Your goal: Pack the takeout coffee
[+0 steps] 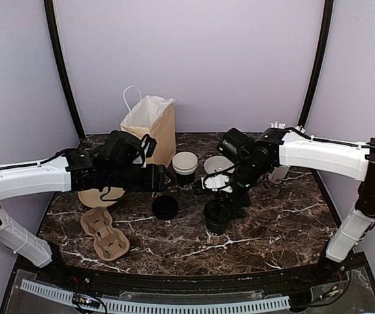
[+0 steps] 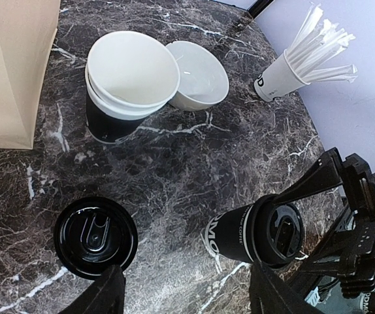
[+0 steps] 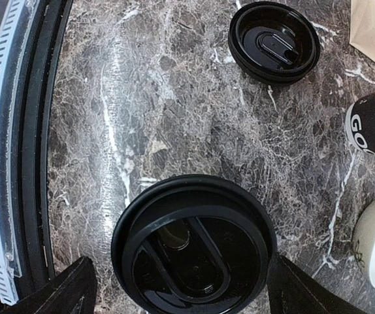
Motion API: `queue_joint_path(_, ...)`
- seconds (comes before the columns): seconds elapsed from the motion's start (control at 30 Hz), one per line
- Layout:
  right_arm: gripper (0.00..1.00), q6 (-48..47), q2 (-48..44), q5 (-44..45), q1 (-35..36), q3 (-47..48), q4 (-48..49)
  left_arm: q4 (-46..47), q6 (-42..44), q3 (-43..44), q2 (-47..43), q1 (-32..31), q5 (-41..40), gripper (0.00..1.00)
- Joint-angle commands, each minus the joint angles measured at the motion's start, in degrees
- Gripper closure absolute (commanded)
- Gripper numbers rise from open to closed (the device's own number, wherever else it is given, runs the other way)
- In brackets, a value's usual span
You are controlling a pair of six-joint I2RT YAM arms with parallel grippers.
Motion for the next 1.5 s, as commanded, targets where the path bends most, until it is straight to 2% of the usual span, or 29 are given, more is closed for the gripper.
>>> queue_joint_path(0.0, 0.12, 1.4, 0.8, 2.9, 0.8, -0.6, 2.1, 0.7, 0.1, -0.9, -1.4, 0.4, 0.6, 0.32)
queue_joint_path(0.2, 0.19, 1.6, 0.9, 3.6, 0.9, -0.7, 2.1, 0.9, 0.1, -0.9, -1.0, 0.4, 0.8, 0.32)
queue_joint_path(0.4, 0.15, 1.8, 0.6, 3.7, 1.0, -1.7, 2.3, 1.1, 0.5, -0.6, -0.2, 0.6, 1.4, 0.32)
queue_joint_path(0.63, 0.24, 2.5, 0.2, 3.4, 1.1, -1.0, 1.4, 1.5, 0.5, -0.6, 0.4, 0.6, 1.9, 0.32)
queue_joint_path(0.83, 0.27, 3.0, -6.3, 6.0, -0.6, -2.7, -2.2, 1.6, 1.1, -0.1, 0.6, 0.9, 1.8, 0.32)
queue_joint_path(1.23, 0.27, 0.6, -25.5, 6.9, -21.5, -16.3, -7.6, 2.2, 4.6, 3.2, 5.0, 2.1, 2.8, 0.32)
queue_joint_path(1.47, 0.29, -3.7, -30.1, 6.9, -36.1, -21.4, -8.6, 2.6, 5.4, 5.4, 7.4, 2.2, 5.2, 0.32)
